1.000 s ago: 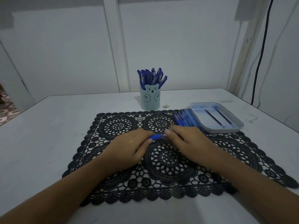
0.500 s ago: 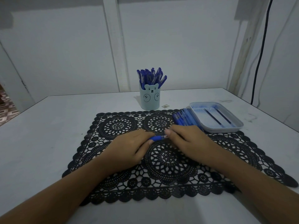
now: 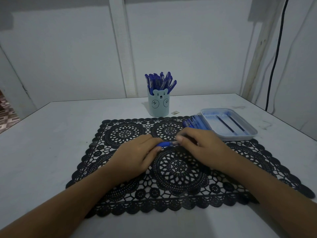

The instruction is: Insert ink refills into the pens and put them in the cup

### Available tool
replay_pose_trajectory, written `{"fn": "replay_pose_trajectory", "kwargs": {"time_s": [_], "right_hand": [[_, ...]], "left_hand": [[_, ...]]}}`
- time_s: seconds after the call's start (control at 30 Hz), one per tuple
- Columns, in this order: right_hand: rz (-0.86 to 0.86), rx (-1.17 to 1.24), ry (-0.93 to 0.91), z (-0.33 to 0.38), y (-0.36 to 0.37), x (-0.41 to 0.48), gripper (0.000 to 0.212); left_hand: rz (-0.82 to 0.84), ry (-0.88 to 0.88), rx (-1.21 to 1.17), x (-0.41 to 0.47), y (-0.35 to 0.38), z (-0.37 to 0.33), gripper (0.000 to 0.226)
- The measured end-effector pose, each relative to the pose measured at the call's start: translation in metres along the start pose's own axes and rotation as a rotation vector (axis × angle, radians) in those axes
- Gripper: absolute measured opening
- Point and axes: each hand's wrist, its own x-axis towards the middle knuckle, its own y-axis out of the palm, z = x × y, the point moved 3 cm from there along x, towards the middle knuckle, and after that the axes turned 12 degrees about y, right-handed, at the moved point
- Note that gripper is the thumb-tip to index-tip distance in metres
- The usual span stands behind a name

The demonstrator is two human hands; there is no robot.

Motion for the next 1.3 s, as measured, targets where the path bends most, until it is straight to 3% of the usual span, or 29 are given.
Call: {"fn": "replay_pose_trajectory", "kwargs": {"time_s": [0.13,0.23,0.33,0.43,0.57,0.63,0.73,0.87,1.3], "right_hand": [[-0.156,-0.309,0.065,-0.015,-0.011,0.004,0.035],[-0.111,-0.565,0.092,-0.022,-0.008,0.005,0.039],[-0.045,-0.659,0.084,-0.022,-0.004,0.005,0.039],[-0.044,-0.549,0.051,-0.020,-0.001,0.005,0.029],[-0.057,-0.120,0.099,-0.013,-0.008,0.004,0.014],[-0.053,-0.009,0.097,-0.010,-0.009,0.003,0.018],[-0.037,0.019,0.078,-0.009,-0.009,0.003,0.026],[-0.005,0.096,0.076,-0.007,-0.006,0.002,0.012],[0.025,0.275,0.028,0.000,0.009,-0.002,0.013]], "left_hand": [[-0.015,-0.049,-0.015,-0.001,-0.001,0.003,0.040],[-0.008,-0.055,-0.008,0.000,-0.001,0.003,0.040],[0.001,-0.056,-0.007,-0.001,-0.001,0.003,0.041],[0.001,-0.063,-0.013,-0.001,-0.001,0.003,0.043],[0.013,-0.071,-0.020,-0.001,0.000,0.004,0.043],[0.016,-0.071,-0.020,-0.001,0.000,0.004,0.043],[0.021,-0.072,-0.018,-0.001,0.000,0.004,0.044],[0.033,-0.074,-0.023,0.000,0.001,0.004,0.045],[0.029,0.006,-0.082,0.000,-0.001,0.002,0.035]]}}
